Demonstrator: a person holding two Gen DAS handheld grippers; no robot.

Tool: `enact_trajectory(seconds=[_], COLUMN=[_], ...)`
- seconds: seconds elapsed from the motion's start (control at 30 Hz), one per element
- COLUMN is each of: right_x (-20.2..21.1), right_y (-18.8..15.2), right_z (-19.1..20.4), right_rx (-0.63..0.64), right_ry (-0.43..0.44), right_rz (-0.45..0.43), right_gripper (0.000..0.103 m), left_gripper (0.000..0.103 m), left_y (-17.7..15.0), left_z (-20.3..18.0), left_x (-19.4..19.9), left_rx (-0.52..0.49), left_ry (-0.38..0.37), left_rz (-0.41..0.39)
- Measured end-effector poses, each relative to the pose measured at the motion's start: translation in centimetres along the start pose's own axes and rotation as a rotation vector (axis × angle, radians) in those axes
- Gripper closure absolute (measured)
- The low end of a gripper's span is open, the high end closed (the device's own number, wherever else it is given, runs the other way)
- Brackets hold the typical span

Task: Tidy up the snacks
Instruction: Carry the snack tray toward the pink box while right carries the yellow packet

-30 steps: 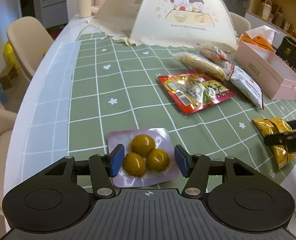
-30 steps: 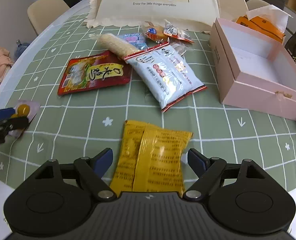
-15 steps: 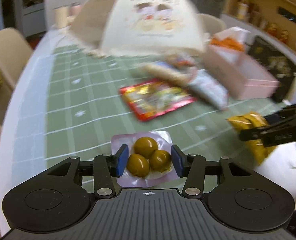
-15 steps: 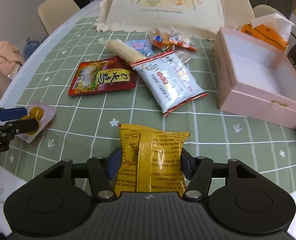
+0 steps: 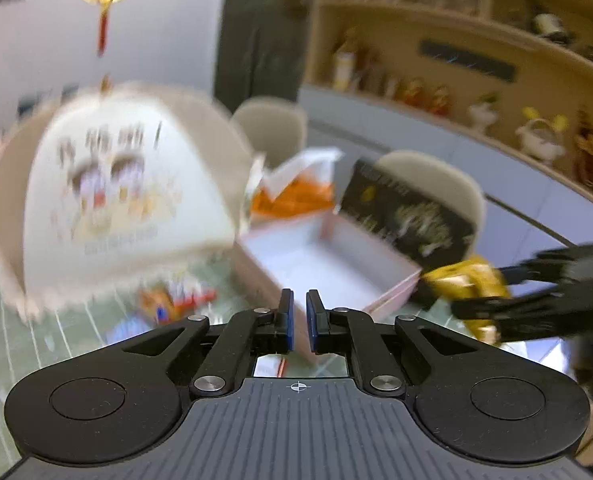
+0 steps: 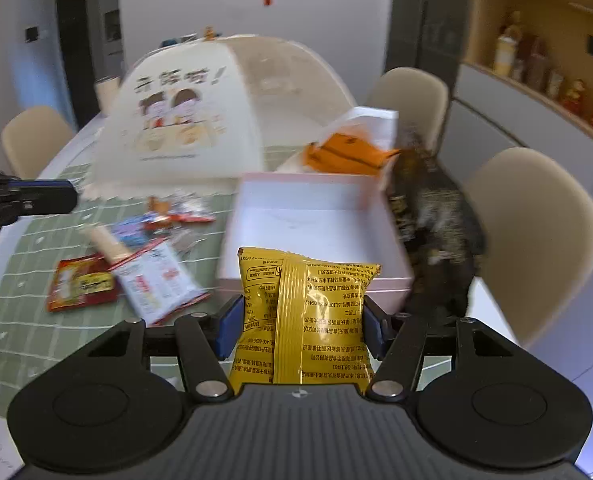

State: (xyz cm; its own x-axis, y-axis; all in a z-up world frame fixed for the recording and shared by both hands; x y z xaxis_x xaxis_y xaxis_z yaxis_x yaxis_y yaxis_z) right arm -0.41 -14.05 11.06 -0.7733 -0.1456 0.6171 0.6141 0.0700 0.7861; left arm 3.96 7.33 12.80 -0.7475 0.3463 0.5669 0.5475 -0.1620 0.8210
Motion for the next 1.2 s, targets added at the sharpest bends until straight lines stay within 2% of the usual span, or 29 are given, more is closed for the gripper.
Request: enact_trajectory(seconds=[0.07,0.17,0.2,0.27,0.33,0.53,0.6,0.67,0.77,0.83,0.87,0.93,0.97,1.07,1.1,1.13,1.2], right_x=[-0.5,-2.5,-3.3,-5.1,-6.5,-9.1,-9.5,-9.9,-9.8,-9.9,-9.9,-9.9,-9.9,-9.9,-10.0,-10.0,-10.0], right_y=[-1.2,-3.7,-4.5,-5.8,-6.9,-8.9,-9.0,-9.0,-9.0,-9.2,-9.4,-9.5,-9.6,-9.8,-9.8,-9.8,-9.8], right_z=[-0.9,-1.1,-1.1,-0.3,0.4,2.7,3.0,3.4,3.5,3.3,3.3,3.7,3.8,3.8,3.8,3.8,3.9], right_rx=[-0.019,-0.045,-0.052,-0.053,-0.042,-0.029,-0.039,-0.035,-0.037,-0.044,-0.042,-0.023,-0.021,-0.041,-0.046,-0.049,-0.051], right_ry=[0.004,0.025,0.032,0.052,0.069,0.097,0.102,0.09,0.079,0.069,0.063,0.05,0.046,0.041,0.039,0.036,0.033], right_rz=[0.024,0.09,0.117,0.163,0.202,0.266,0.277,0.282,0.283,0.29,0.291,0.285,0.282,0.266,0.263,0.26,0.257], right_gripper=[0.043,0.043,0.043,0.043,0.043,0.042,0.038,0.038,0.034,0.031,0.029,0.026,0.023,0.017,0.017,0.016,0.015], left_gripper=[0.093,0.091,0.09,0.089,0.089,0.084,0.084,0.074,0.07,0.068,0.069,0.07,0.069,0.056,0.047,0.043,0.045], left_y=[-1.9,-5.9,-7.8,-10.2,-12.1,-15.5,-16.6,-17.3,-16.7,-15.9,-15.5,-14.9,-14.9,-15.2,-15.3,-15.5,-15.3], left_z=[0.6,2.4,2.7,2.9,2.3,-1.6,-2.1,-2.3,-1.4,0.2,0.9,2.1,2.2,1.7,1.5,1.3,1.6], left_x=[-1.4,-3.3,-3.7,-3.3,-1.7,1.5,1.6,1.0,0.2,-0.9,-1.3,-1.8,-2.0,-2.0,-2.0,-1.9,-1.6], left_rx=[0.076,0.18,0.192,0.158,0.067,-0.267,-0.345,-0.39,-0.384,-0.325,-0.277,-0.169,-0.151,-0.204,-0.211,-0.202,-0.148], left_ry=[0.01,-0.014,-0.021,0.01,0.037,-0.012,0.023,0.074,0.174,0.263,0.281,0.251,0.226,0.196,0.173,0.157,0.133], left_rz=[0.08,0.295,0.358,0.402,0.402,0.396,0.407,0.396,0.332,0.298,0.296,0.313,0.32,0.31,0.307,0.303,0.297])
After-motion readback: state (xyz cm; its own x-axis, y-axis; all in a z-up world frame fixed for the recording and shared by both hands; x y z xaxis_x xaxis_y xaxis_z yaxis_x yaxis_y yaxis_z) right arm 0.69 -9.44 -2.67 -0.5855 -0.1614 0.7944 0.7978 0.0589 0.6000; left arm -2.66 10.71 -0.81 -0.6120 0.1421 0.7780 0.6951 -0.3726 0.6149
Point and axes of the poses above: each gripper's, at about its wrist camera, not at the fingertips, and x roughly against the way its jaws point, z to its left, y to its top, the point moved 5 cm from there along -x, roughly the way its jaws point, and after that the axes turned 8 degrees about y, right-handed, at the moved point
